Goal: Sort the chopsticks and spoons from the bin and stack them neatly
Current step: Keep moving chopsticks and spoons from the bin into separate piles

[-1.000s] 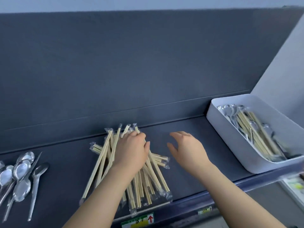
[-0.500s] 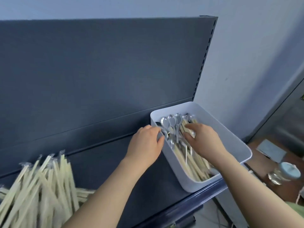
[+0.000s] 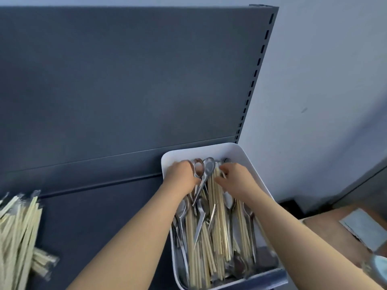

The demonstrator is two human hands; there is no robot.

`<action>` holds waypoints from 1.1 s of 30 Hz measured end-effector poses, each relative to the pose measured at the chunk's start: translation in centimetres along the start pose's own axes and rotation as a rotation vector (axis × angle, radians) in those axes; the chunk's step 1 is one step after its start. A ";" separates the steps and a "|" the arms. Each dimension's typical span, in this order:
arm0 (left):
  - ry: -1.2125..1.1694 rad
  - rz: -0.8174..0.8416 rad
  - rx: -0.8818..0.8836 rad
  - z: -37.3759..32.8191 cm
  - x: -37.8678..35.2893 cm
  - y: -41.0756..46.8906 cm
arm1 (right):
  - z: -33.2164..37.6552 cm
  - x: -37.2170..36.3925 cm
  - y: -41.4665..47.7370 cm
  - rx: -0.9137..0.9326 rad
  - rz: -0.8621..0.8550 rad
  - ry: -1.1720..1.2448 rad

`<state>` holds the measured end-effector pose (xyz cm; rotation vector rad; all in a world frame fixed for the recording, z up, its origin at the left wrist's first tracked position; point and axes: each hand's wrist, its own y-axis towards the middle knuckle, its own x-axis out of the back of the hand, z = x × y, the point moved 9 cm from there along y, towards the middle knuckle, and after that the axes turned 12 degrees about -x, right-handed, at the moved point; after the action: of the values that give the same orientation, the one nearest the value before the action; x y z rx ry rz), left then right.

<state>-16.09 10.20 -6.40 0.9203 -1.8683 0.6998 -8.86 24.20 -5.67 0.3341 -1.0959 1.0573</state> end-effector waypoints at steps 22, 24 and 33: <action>-0.201 -0.132 0.098 3.2 -0.6 2.9 | -1.0 -3.3 4.6 -0.095 -0.028 0.229; -0.208 -0.110 0.103 3.2 -0.9 3.0 | -0.9 -3.4 4.9 -0.093 -0.048 0.251; -0.284 -0.030 0.198 3.5 -1.4 2.4 | 0.8 -3.6 5.2 -0.043 0.095 0.355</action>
<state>-19.29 9.34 -9.37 1.2252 -2.0535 0.7779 -13.86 24.37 -9.64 0.0546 -0.8199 1.1253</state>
